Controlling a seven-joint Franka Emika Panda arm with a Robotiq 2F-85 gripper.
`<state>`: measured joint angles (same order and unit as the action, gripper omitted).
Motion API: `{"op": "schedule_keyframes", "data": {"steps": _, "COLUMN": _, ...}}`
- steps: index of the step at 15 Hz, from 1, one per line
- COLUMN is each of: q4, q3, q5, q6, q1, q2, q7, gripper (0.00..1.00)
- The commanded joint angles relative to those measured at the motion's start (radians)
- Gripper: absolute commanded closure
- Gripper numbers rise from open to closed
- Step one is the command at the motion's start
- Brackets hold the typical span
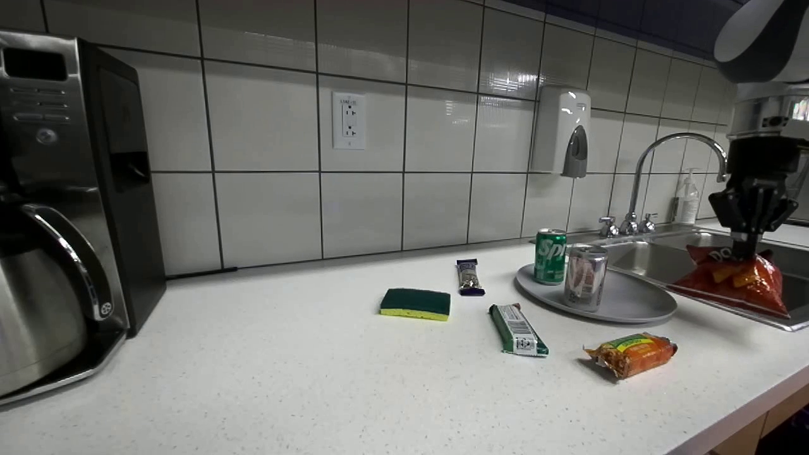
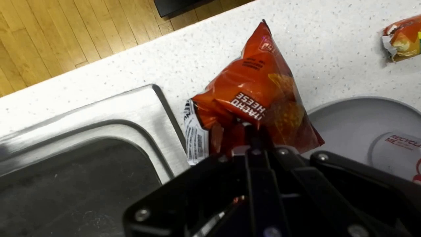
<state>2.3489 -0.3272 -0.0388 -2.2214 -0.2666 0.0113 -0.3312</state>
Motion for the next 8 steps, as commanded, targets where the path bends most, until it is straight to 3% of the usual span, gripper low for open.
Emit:
{"op": "schedule_keyframes", "data": {"steps": 1, "q4": 0.025, "q3": 0.000, "q5": -0.006, "q6": -0.065, "q1": -0.024, "q2": -0.026, "q7": -0.022, "gripper": 1.00}}
{"op": "schedule_keyframes", "data": {"steps": 8, "q4": 0.041, "q3": 0.008, "q5": -0.020, "q6": -0.122, "q1": -0.032, "q2": -0.073, "q7": -0.020, "gripper": 1.00}}
